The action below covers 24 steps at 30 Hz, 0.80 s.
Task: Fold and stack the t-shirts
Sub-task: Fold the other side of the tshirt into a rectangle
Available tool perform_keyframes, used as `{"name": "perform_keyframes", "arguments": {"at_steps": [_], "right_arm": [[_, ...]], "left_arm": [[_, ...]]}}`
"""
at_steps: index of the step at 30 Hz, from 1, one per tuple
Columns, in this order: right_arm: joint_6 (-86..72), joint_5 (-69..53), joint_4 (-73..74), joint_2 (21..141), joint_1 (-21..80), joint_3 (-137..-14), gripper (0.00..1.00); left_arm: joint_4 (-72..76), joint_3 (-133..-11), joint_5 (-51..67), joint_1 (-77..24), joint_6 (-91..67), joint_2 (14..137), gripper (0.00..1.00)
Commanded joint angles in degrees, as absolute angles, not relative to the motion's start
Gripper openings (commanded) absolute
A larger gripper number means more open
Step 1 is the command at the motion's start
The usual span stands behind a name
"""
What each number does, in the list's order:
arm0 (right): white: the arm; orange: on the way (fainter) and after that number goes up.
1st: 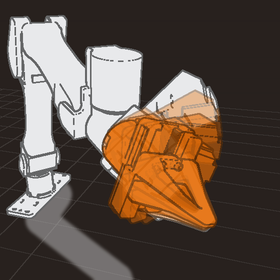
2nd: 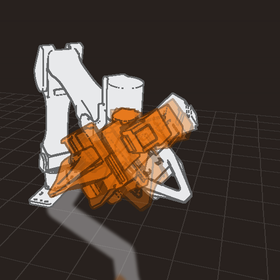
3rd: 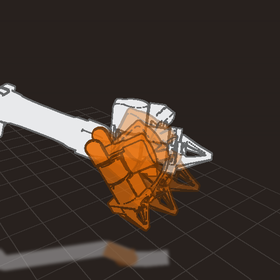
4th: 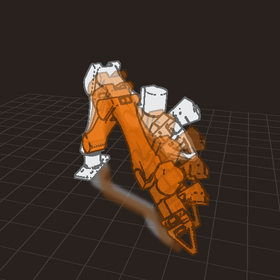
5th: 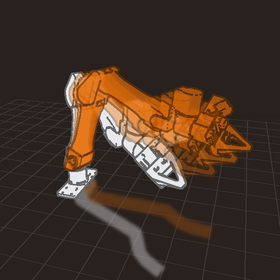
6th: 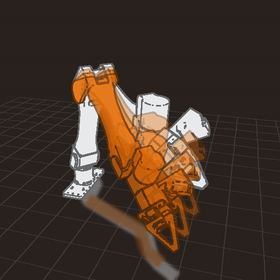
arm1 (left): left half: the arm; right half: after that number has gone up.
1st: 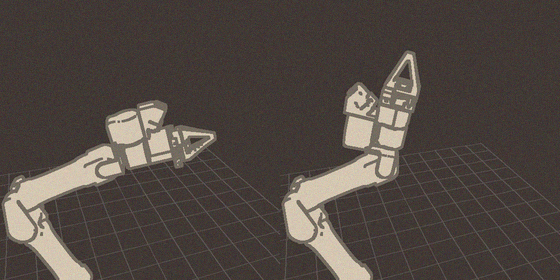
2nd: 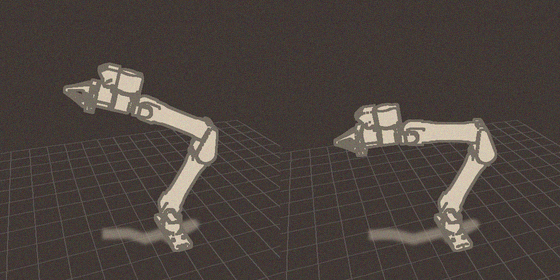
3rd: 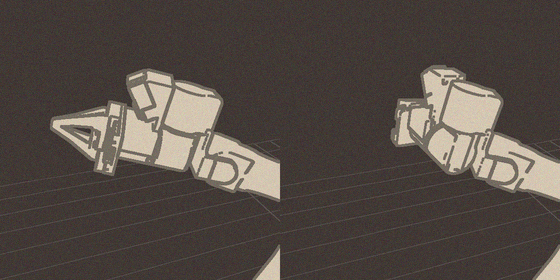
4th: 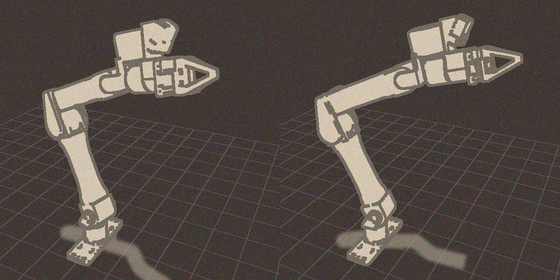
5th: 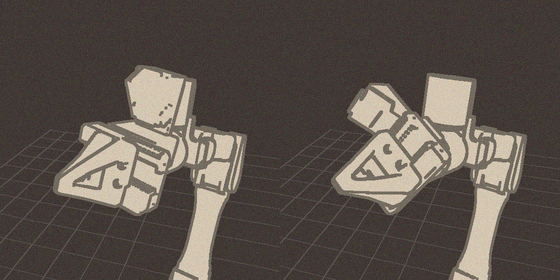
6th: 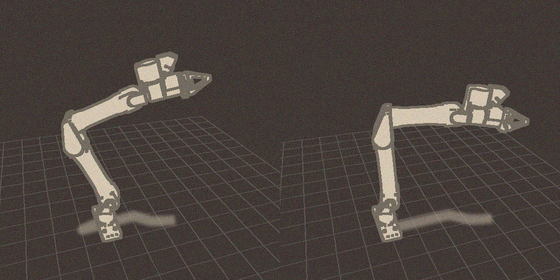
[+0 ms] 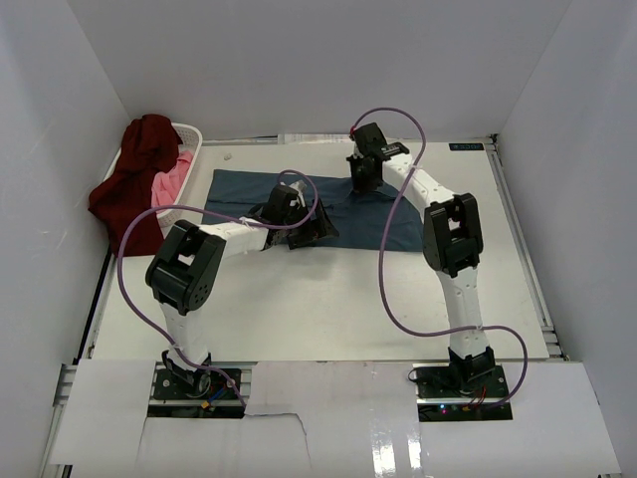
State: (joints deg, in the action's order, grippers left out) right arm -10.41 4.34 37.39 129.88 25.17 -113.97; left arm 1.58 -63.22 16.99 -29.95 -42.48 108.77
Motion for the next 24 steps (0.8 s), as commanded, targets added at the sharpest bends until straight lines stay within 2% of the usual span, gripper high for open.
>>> {"name": "perform_keyframes", "arguments": {"at_steps": [1, 2, 3, 5, 6, 7, 11, 20, 24], "right_arm": [[-8.18, 3.17, 38.24, 134.72, 25.4, -122.41, 0.13], [-7.91, 3.08, 37.97, 135.78, 25.4, -123.82, 0.15], [-7.74, 3.34, 37.53, 136.66, 25.4, -125.75, 0.25], [-7.3, 3.17, 34.73, 138.25, 25.31, -125.95, 0.49], [-7.21, 3.77, 33.85, 138.51, 25.23, -125.95, 0.73], [-7.38, 4.3, 33.05, 138.78, 25.14, -125.34, 0.78], [-7.38, 5.62, 25.17, 135.45, 25.14, -118.5, 0.83], [-5.1, 6.51, 7.92, 120.51, 25.14, -97.93, 0.84], [-4.04, 5.63, 5.89, 119.88, 25.14, -98.25, 0.84]], "left_arm": [[1.05, -62.23, 17.4, -30.41, -41.84, 108.37, 0.98], [0.88, -62.14, 17.49, -30.41, -41.84, 108.28, 0.98], [0.79, -62.05, 17.49, -30.41, -41.75, 108.19, 0.98], [0.79, -61.7, 17.49, -30.41, -41.66, 107.93, 0.98], [0.7, -61.53, 17.49, -30.41, -41.57, 107.76, 0.98], [0.7, -61.35, 17.49, -30.41, -41.57, 107.58, 0.98], [0.79, -60.38, 17.4, -30.41, -41.57, 107.23, 0.98], [1.32, -60.56, 17.75, -30.67, -42.01, 107.75, 0.98], [1.32, -60.56, 17.75, -31.02, -42.01, 107.84, 0.98]]}}
